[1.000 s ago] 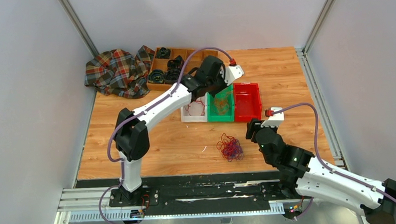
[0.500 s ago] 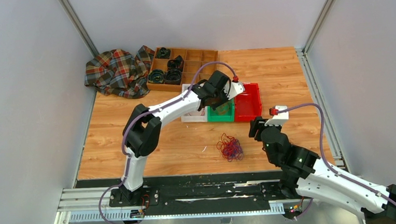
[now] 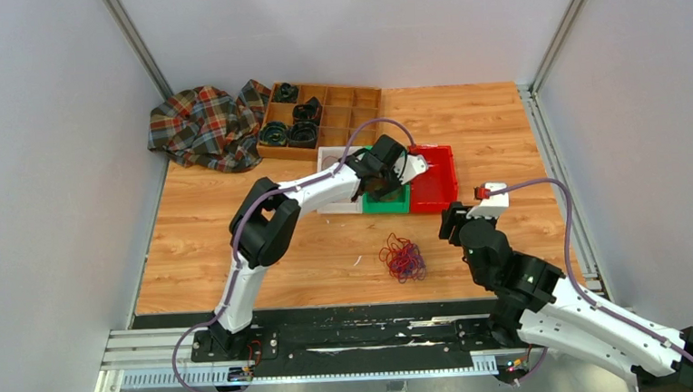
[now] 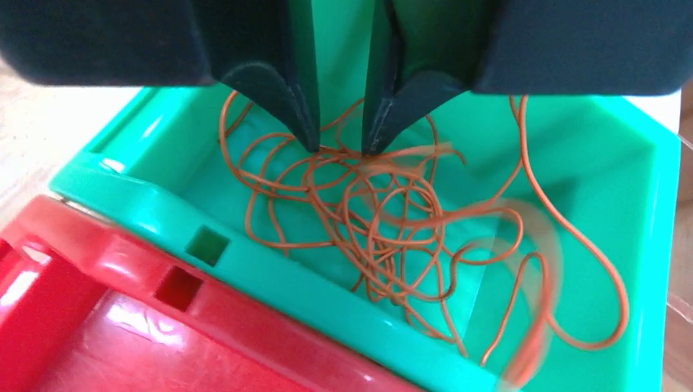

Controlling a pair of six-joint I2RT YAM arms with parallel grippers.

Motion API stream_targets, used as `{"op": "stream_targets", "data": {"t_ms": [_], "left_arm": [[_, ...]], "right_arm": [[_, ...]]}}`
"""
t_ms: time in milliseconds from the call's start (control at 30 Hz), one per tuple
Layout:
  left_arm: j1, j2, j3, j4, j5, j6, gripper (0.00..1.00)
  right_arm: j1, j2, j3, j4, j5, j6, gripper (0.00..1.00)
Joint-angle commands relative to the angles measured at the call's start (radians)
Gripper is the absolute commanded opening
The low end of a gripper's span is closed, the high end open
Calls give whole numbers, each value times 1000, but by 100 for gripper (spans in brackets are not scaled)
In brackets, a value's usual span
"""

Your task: Untangle the cables

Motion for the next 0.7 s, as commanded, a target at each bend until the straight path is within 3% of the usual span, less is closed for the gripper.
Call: {"op": "stream_targets", "data": {"t_ms": [0, 67, 300, 500, 667], "left_arm": [[14, -49, 16, -21, 70, -38, 43], [28, -99, 2, -19, 125, -57, 56], [61, -224, 45, -127, 294, -78, 83], [71, -312, 85, -226, 435, -87, 86], [58, -406, -57, -258, 613, -106, 81]], "right_arm": [[-32, 15, 48, -25, 6, -7, 57], [-41, 25, 57, -29, -11, -7, 57], [-56, 28, 65, -47, -50, 4, 57], [-58, 27, 58, -98, -103, 47, 58], [-59, 14, 57, -168, -158, 88, 58]]}}
